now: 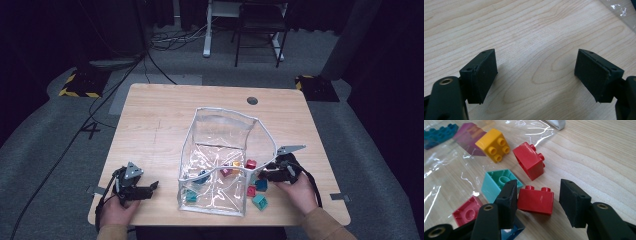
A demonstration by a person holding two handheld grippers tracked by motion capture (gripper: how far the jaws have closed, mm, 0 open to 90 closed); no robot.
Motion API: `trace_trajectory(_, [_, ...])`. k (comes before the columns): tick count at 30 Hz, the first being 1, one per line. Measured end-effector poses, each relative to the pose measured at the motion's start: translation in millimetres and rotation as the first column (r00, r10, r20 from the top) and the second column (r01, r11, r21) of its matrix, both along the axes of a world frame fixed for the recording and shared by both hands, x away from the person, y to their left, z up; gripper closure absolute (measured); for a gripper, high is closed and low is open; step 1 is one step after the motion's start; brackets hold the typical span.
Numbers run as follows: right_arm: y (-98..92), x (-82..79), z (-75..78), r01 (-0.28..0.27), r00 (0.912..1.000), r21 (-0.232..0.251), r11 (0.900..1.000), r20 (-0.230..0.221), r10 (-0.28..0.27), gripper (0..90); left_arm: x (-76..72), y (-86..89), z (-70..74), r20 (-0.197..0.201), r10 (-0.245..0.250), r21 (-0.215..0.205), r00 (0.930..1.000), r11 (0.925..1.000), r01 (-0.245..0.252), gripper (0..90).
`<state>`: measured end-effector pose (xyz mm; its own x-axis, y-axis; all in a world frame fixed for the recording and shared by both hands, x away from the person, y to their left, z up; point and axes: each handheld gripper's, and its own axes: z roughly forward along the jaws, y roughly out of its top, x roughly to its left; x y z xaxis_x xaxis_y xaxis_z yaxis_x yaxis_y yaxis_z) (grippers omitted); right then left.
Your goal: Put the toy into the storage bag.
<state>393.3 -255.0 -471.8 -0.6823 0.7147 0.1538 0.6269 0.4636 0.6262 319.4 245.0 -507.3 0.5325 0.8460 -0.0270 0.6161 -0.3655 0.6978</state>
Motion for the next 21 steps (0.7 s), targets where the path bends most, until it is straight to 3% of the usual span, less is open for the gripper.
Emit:
trace_trajectory(4, [-0.5, 1.1, -4.3, 0.005, 1.0, -0.032, 0.999, 0.001, -0.005, 55.9, 0.0, 0.0, 0.0, 0.0, 0.0, 0.0, 1.0, 1.0, 0.0, 18.7])
trace_trajectory(12, [-4.3, -0.2, 1.9, 0.019, 0.9996, -0.02, 1.0, 0.02, -0.019, 58.9, 0.0, 0.0, 0.0, 0.0, 0.0, 0.0, 1.0, 1.0, 0.0, 18.7])
trace_trajectory(21, [-7.9, -3.7, 24.8, 0.013, 0.9982, 0.006, 1.0, 0.058, -0.013, 59.0, 0.0, 0.0, 0.0, 0.0, 0.0, 0.0, 1.0, 1.0, 0.0, 18.7])
